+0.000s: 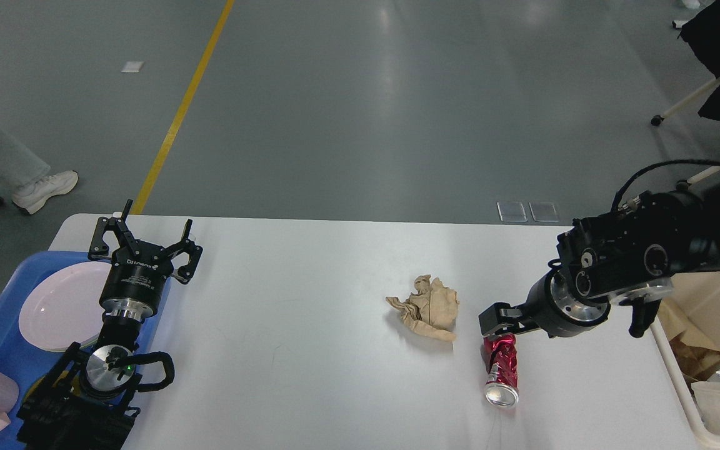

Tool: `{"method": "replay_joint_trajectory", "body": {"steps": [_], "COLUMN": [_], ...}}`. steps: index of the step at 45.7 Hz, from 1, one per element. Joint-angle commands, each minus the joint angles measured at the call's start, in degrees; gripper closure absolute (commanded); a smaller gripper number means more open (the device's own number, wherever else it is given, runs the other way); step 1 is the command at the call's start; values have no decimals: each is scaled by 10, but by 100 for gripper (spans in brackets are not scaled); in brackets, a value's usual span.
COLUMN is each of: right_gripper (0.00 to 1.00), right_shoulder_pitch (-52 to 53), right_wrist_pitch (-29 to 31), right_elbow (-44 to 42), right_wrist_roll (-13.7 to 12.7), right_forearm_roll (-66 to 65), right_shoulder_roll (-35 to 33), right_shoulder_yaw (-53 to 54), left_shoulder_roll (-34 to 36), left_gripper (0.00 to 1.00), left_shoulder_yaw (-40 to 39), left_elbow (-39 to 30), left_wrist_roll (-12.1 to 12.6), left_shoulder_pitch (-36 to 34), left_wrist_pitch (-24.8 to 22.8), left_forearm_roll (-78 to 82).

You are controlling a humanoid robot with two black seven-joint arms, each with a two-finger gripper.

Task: Tidy desktop
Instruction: 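Lower the right gripper onto the red can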

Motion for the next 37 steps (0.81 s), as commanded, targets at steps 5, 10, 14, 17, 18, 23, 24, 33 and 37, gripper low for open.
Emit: {"method": "replay_joint_trajectory", "body": {"steps": [5,10,14,17,18,23,24,33,37], "right_gripper": [2,2,2,2,2,2,2,2,2], "right_shoulder_pitch": [-136,-192,-226,-255,-260,-273,-275,-281,-284], "right_wrist_pitch": [-28,-28,-30,-29,-29,-30,-30,-30,-29], "right_elbow": [-120,-178,-222,-255,-261,-279,-281,-286,-286], "right_wrist_roll": [0,0,-1,-4,-7,-23,-24,-33,-33], "right_forearm_roll": [0,1,1,2,2,-2,-2,-3,-3], "right_shoulder_roll": [56,71,83,97,101,101,101,97,97], "right_shoulder_yaw": [8,26,29,28,25,21,20,2,-2], "left_shoulder_roll": [-1,-1,-1,-1,-1,-1,-1,-1,-1], "left_gripper": [4,3,4,4,4,3,4,4,4], "left_shoulder_yaw": [0,0,0,0,0,0,0,0,0], "left_elbow": [0,0,0,0,0,0,0,0,0], "left_wrist_roll": [0,0,0,0,0,0,0,0,0], "left_shoulder_pitch": [0,0,0,0,0,0,0,0,0], "left_wrist_pitch": [0,0,0,0,0,0,0,0,0], "left_forearm_roll": [0,-1,0,0,0,0,0,0,0]}}
